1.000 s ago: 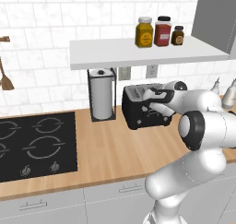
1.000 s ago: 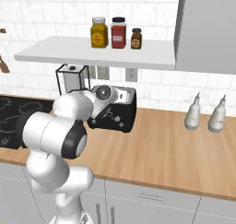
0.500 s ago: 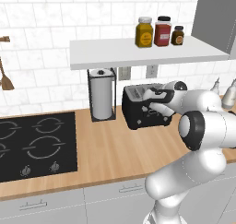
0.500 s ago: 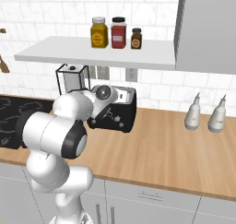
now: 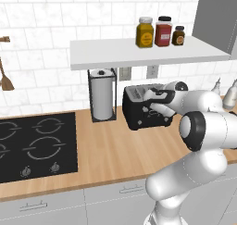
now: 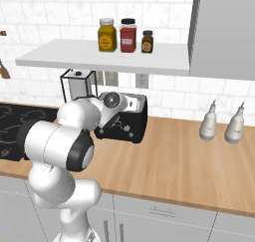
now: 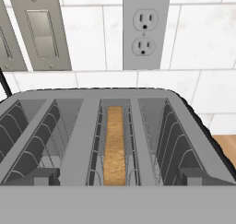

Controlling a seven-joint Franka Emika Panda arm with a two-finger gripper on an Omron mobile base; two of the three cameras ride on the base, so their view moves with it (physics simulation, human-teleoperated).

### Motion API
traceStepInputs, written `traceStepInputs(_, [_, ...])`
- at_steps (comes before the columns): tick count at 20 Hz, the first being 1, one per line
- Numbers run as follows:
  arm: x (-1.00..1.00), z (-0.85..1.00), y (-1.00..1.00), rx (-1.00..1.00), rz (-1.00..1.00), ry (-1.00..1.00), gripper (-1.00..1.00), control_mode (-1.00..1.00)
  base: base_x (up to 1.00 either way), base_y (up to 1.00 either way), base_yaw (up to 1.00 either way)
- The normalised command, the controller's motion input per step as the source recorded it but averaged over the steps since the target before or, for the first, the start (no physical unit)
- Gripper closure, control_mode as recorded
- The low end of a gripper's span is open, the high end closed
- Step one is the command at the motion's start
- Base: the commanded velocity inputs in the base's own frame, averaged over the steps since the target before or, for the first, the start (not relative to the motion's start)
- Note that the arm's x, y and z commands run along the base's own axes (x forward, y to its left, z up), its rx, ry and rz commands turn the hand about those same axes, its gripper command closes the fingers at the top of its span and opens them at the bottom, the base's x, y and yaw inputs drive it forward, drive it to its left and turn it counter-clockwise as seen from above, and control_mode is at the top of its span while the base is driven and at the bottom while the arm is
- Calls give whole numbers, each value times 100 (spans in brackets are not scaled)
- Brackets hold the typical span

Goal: Start the toaster. Once the lever pops up, take the bread to the plate on the dining counter.

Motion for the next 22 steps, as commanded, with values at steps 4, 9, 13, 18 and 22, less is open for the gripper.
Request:
traceStepInputs(4, [0, 0, 0, 0, 0, 0, -100, -100, 0, 0, 0])
traceStepInputs(9, [0, 0, 0, 0, 0, 0, -100, -100, 0, 0, 0])
traceStepInputs(13, [0, 0, 0, 0, 0, 0, -100, -100, 0, 0, 0])
traceStepInputs(18, [0, 0, 0, 0, 0, 0, -100, -100, 0, 0, 0])
traceStepInputs(22, [0, 0, 0, 0, 0, 0, -100, -100, 0, 0, 0])
